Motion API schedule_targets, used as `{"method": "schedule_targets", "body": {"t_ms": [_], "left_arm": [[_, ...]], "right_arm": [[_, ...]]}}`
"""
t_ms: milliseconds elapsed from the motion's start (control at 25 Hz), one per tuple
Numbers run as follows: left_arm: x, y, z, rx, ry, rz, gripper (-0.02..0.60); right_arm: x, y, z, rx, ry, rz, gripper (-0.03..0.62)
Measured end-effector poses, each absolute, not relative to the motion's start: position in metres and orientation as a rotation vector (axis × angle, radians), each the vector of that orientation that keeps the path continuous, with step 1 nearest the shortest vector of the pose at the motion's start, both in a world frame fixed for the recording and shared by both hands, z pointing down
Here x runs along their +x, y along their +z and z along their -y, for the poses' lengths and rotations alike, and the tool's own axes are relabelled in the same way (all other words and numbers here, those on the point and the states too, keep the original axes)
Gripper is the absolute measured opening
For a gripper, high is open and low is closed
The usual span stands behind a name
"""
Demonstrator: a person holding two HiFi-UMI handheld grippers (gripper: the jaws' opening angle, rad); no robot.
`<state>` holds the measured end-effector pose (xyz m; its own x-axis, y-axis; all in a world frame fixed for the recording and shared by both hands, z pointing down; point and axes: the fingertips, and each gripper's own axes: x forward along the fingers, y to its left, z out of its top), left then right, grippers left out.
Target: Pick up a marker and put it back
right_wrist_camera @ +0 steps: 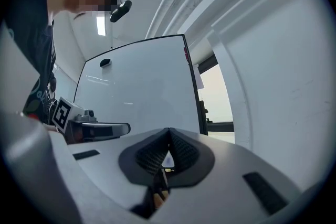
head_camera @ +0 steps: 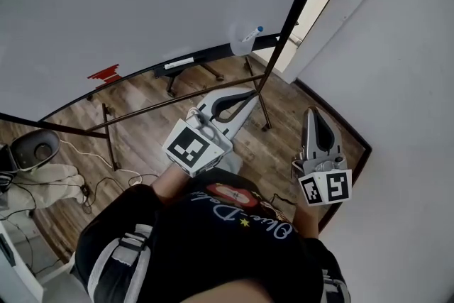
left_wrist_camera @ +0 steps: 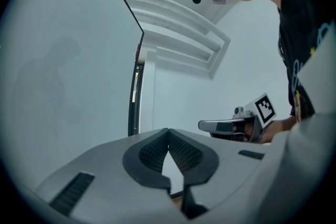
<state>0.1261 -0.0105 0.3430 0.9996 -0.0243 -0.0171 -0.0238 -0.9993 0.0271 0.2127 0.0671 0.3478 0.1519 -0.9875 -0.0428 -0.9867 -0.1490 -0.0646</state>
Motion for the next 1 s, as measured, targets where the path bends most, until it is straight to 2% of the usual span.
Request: {"method": "schedule_targets", "body": {"t_ms": [1000], "left_arm": [[0.150, 0.346, 0.132, 3.112, -0.057, 0.322, 0.003]], "right_arm": [[0.244, 0.351, 0.077, -2.127, 0.003, -2.258, 0.002]]}}
